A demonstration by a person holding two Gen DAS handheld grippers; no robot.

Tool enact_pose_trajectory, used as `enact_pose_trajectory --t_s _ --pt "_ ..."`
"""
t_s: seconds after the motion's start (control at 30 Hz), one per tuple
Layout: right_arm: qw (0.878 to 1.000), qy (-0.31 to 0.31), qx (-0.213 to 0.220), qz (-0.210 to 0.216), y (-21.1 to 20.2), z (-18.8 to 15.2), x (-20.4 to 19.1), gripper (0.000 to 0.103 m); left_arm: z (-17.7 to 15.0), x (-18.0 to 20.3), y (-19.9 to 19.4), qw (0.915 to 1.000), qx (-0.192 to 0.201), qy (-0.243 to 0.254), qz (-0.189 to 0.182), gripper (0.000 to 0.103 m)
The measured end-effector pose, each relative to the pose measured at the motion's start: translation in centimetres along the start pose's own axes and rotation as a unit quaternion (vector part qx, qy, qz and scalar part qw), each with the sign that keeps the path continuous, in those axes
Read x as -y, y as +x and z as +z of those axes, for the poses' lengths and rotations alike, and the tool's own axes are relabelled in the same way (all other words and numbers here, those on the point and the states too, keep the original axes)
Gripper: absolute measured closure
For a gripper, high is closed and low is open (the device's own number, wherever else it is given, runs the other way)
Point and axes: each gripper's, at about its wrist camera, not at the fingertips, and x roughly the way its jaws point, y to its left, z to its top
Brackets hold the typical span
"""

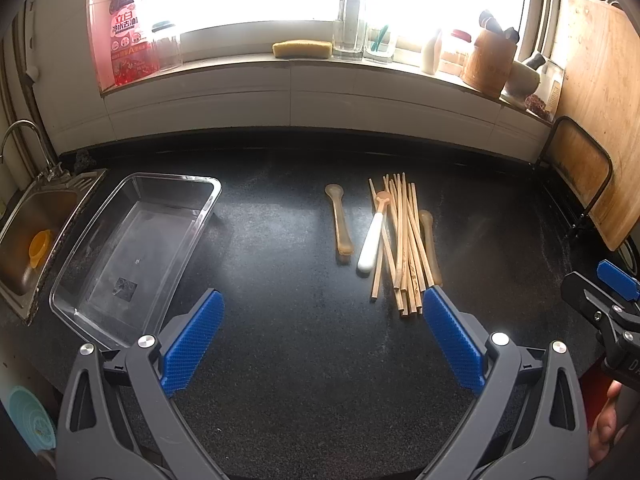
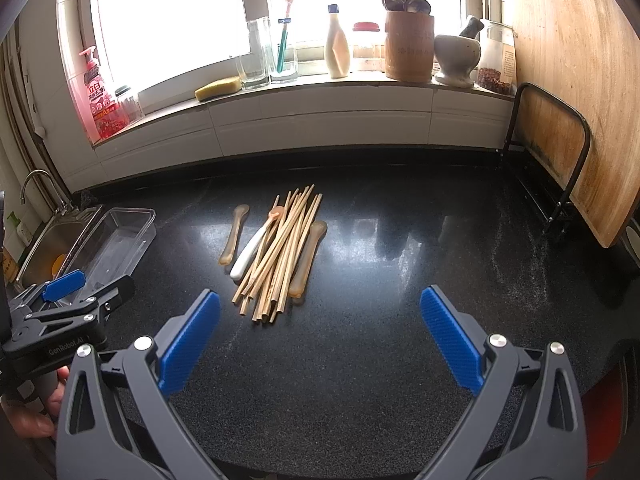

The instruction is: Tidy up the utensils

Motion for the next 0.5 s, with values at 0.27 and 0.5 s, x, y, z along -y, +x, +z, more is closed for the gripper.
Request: enact_pose_trajectory --t_s 0.27,0.5 --pt "1.000 -0.001 0.001 0.001 -0.06 -0.05 0.15 0.006 0.02 0.00 0.04 1.0000 0.000 0.000 -0.001 0.006" --pt "1.000 0.001 0.007 0.004 -0.14 -0.11 0.10 0.006 0.03 0.01 0.06 1.0000 0.000 0.000 -0.001 0.006"
